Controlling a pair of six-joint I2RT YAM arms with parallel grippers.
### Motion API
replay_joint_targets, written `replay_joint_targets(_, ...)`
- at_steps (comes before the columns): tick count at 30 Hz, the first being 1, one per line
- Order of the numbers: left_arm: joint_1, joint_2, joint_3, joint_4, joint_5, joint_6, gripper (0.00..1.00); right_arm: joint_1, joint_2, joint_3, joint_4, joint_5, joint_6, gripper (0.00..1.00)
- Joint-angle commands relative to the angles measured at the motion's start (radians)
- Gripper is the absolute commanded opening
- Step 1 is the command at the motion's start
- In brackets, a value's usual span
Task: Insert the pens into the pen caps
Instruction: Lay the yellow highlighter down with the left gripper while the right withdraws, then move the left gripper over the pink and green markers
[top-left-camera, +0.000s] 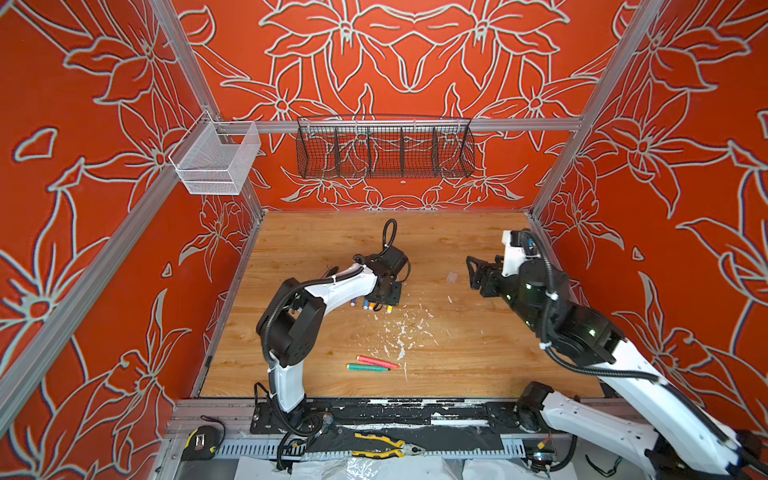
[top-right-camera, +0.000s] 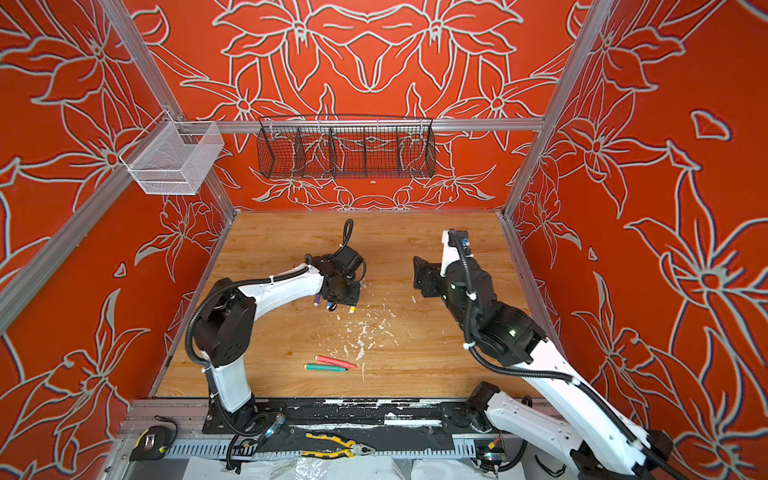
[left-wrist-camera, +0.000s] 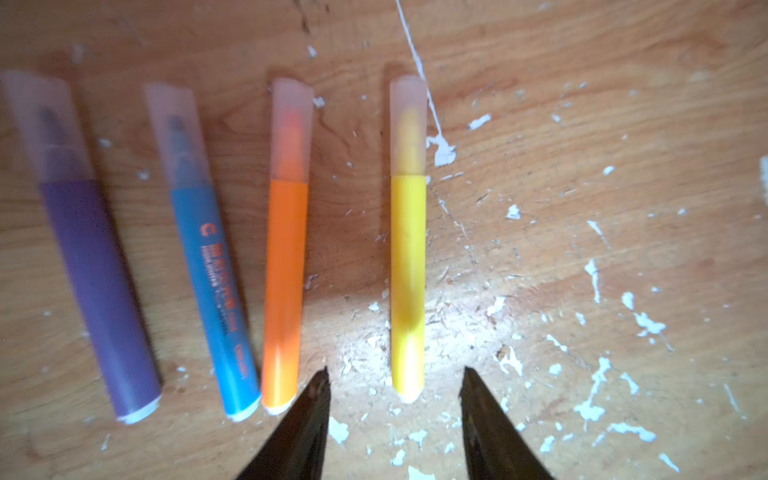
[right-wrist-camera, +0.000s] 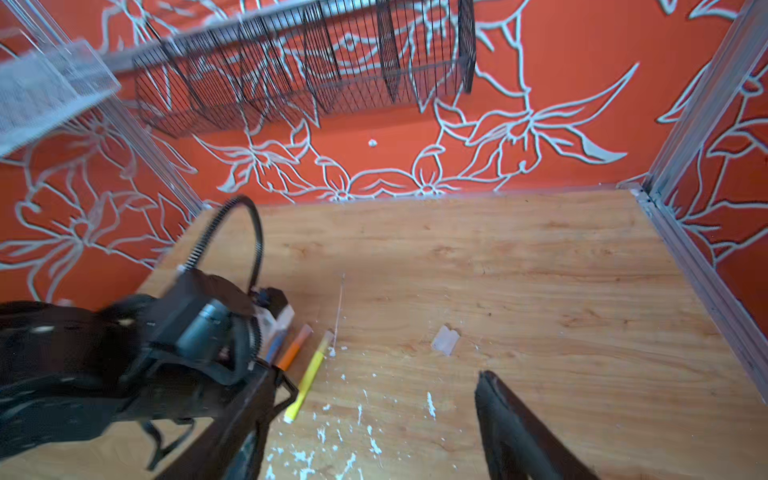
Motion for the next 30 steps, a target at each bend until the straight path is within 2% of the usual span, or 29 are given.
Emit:
replay_joint_targets(1,-0.003,-0.122,-0.058,0.058,-0.061,0.010,0.51,-0.011,0.052,-0.002,-0.001,-0.020,-0.028,0.78)
replay_joint_targets(7,-0.003,-0.336,-0.191,0.142,-0.130,0.048,0.56,-0.022,0.193,-0.052,0.172,-0.047,0.004,0.77)
replay_joint_targets(10,-0.005,-0.435,-0.236,0.153,-0.182,0.073,0.59,-0.026,0.269,-0.018,0.195,-0.072,0.028,0.75)
replay_joint_targets(13,-0.005,-0.526,-0.291,0.178,-0.222,0.083,0.62,-0.026,0.321,-0.018,0.224,-0.047,0.033,0.75)
replay_joint_targets(15,-0.004,-0.577,-0.327,0.184,-0.224,0.073,0.64,-0.027,0.338,-0.058,0.273,-0.036,0.006,0.75)
replay_joint_targets(17,-0.005,-0.612,-0.368,0.184,-0.180,0.058,0.66,-0.029,0.341,-0.086,0.293,-0.006,-0.004,0.76)
replay_joint_targets(20,-0.013,-0.617,-0.382,0.125,-0.064,0.050,0.65,-0.038,0.341,-0.133,0.333,-0.017,0.004,0.77)
replay_joint_targets(22,-0.041,-0.607,-0.384,0.072,-0.034,0.054,0.65,-0.046,0.348,-0.150,0.348,-0.037,0.016,0.78)
replay_joint_targets(30,-0.265,-0.521,-0.363,-0.164,-0.112,-0.059,0.62,-0.076,0.401,-0.139,0.325,-0.077,0.058,0.73)
